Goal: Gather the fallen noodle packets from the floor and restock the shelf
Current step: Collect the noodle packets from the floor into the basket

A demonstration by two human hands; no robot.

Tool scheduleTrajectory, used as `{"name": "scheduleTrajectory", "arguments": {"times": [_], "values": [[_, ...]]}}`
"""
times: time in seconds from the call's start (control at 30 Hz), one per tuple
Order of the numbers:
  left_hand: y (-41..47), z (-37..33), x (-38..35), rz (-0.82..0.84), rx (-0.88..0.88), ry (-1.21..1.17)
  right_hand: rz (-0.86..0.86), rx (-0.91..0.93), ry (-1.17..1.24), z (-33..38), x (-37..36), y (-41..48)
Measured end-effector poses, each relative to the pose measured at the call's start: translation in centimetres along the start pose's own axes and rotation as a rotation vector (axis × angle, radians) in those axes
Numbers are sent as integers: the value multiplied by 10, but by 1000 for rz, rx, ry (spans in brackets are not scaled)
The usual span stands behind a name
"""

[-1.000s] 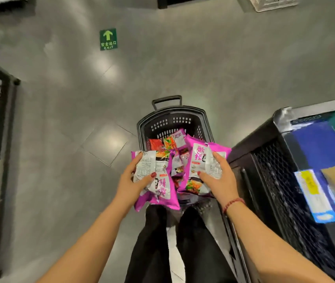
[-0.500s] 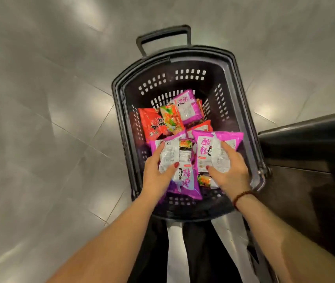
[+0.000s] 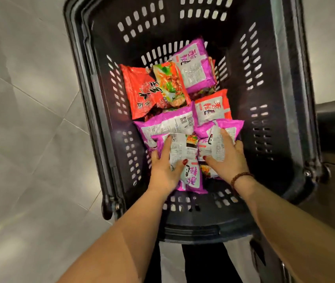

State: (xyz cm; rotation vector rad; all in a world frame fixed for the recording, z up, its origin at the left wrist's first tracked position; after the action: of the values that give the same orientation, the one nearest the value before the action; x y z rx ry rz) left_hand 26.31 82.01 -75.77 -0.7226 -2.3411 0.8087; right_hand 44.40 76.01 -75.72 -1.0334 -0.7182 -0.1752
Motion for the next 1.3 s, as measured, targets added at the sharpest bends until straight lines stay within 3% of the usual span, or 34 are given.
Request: {"name": "scheduleTrajectory", "arguments": {"times": [0.07,0.13,0.2,0.27,0.4,0.57,0.73,0.97,1.3], "values": [[2,4,-2,21,40,72,41,-8,-93,-3,-9,4],[-1,1,1,-32,40,290,43,-10,-221,-3,-11,4],[-5,-11,7,-175,-111,544,-65,20,-401,3,-4,-3],[-7,-22,8,-246,-340,644,-204,97,-540,11,5,-10],[3,-17,-4,-60,-541,818,-254,327,-739,21,2,-9],[16,1,-11,62,-473,889,-135,336,-835,8,-18,4],[15,-4,-14,143,-337,927,-125,324,-753,12,-15,5],[-9,-65,15,117,-431,814,-246,269,-461,30,34,-40],[-121,-216,100,58,-649,685,-354,299,-340,77,144,-184]]}}
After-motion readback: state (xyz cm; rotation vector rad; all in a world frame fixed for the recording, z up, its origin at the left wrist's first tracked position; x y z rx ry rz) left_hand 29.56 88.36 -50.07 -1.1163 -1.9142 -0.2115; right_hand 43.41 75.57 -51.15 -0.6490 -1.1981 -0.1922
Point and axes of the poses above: each hand's wrist, its own y-axis towards the middle knuckle, its own x-axis out of the back of the hand, z = x × y, the point moved 4 cm from there along y, towards the middle knuckle, and after that the axes turned 10 degrees about -y, right-handed, at the moved point
